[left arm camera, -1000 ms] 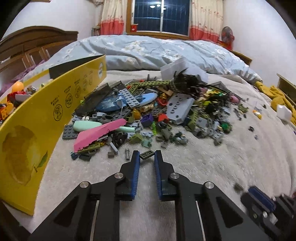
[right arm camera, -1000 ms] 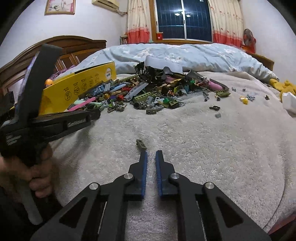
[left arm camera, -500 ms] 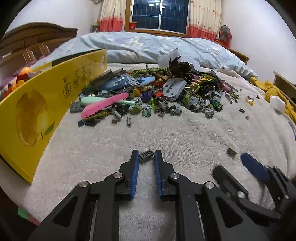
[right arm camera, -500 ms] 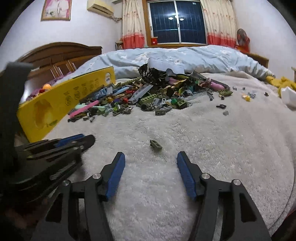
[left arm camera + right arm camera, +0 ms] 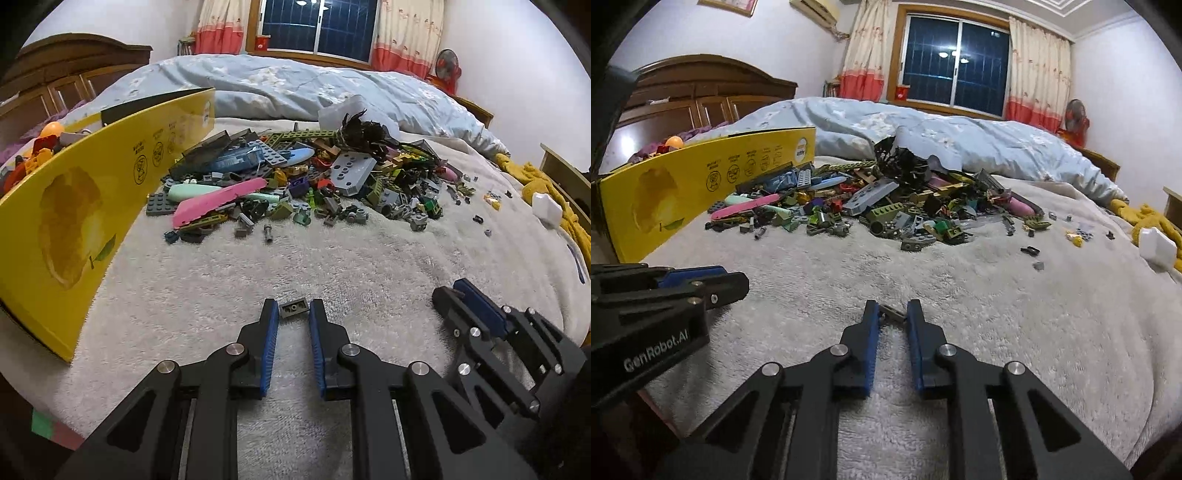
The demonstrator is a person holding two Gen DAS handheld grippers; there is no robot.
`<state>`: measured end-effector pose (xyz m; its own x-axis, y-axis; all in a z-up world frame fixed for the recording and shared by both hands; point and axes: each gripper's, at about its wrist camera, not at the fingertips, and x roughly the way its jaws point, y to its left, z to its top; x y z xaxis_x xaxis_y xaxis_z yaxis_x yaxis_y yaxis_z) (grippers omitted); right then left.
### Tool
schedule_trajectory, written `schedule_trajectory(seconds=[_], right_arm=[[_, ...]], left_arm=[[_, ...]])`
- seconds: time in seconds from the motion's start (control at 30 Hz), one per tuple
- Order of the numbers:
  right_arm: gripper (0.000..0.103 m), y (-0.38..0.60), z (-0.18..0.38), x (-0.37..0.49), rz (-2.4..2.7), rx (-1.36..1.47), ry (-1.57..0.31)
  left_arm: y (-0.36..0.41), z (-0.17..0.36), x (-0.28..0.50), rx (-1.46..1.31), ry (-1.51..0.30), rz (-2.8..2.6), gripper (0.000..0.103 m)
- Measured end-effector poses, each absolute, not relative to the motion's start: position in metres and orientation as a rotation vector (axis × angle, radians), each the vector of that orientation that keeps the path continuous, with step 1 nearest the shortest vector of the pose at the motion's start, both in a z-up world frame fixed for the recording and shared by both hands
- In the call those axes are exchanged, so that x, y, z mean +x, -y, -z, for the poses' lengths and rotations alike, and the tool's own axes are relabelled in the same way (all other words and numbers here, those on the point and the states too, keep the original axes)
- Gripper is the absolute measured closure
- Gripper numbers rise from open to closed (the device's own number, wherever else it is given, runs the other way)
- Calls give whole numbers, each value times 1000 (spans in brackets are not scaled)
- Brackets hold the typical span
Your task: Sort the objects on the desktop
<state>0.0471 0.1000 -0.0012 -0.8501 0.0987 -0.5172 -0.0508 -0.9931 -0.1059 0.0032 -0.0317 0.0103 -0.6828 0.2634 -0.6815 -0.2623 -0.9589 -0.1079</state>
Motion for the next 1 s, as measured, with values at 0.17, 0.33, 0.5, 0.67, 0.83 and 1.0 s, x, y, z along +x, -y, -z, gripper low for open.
schedule_trajectory(seconds=[0.17, 0.33, 0.5, 0.67, 0.83, 1.0], right_arm=[[89, -107, -5, 52, -2981, -876, 35], [88, -108, -7, 60, -2998, -857, 3], [88, -97, -2, 68, -2992, -803, 65], [84, -95, 9, 67, -3000, -746, 94], [88, -94, 9, 66, -3003, -743, 158], [88, -96, -6, 71, -3021, -715, 149]], left_arm=[[29, -13, 11, -1034, -51, -2673, 85], [33, -9, 16, -1005, -8, -2704, 85], [35, -8, 7, -1017, 86, -2682, 77], [22, -7, -1, -1035, 4, -2696, 74], [16, -8, 1, -1035, -60, -2716, 87], [27, -15, 7, -987, 31, -2722, 87]])
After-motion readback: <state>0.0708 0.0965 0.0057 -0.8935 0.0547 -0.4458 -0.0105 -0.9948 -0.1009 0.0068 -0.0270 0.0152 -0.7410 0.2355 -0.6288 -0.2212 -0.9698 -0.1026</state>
